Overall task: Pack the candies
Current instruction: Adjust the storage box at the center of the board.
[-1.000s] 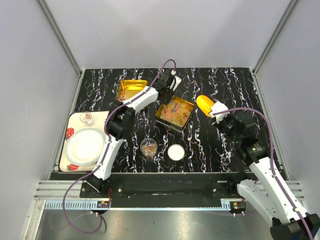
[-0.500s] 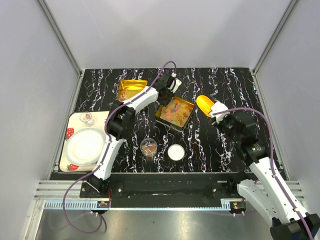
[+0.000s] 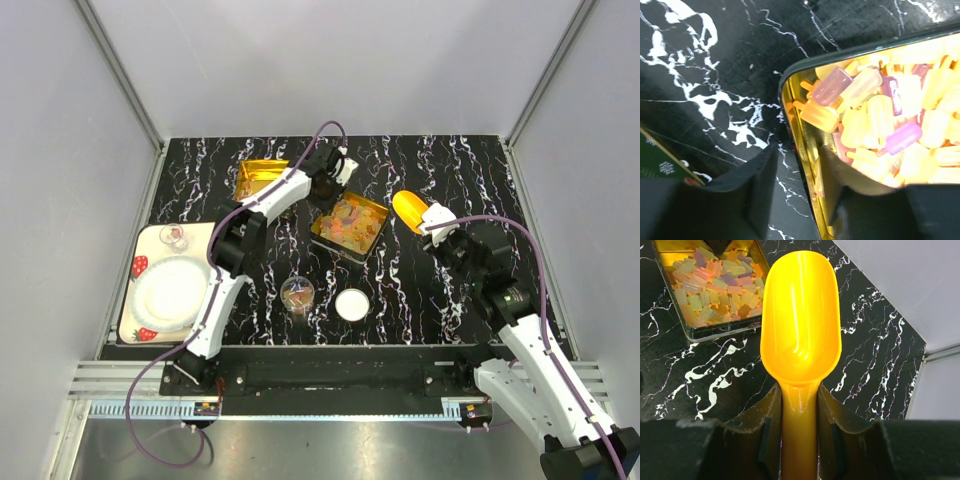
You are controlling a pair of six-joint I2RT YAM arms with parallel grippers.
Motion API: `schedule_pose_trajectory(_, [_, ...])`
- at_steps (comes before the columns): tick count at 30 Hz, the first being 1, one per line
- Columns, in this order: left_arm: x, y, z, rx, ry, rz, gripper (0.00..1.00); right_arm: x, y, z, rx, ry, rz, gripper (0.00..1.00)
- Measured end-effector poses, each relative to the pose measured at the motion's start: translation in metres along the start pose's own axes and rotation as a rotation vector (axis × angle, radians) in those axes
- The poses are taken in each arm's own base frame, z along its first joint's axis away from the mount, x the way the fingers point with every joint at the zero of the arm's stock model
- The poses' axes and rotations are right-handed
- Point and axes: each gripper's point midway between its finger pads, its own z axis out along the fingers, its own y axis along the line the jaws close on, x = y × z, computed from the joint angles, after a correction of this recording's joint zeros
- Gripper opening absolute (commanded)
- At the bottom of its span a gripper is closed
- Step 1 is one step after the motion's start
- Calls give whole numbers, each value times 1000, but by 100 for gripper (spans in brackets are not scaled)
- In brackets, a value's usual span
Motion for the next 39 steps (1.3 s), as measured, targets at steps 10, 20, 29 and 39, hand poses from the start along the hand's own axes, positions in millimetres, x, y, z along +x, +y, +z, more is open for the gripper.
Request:
schedule_pose_trajectory(10, [0,-4,1,40,14,-38,18,0,0,0,0,0,3,0])
schedule_pose_trajectory(20, [1,2,2,32,12,-69,6,0,0,0,0,0,3,0])
schedule_pose_trajectory(29, [1,4,2,36,9,-65,25,0,0,0,0,0,3,0])
schedule_pose_trajectory(39, [1,2,2,52,9,-58,0,0,0,0,0,0,3,0])
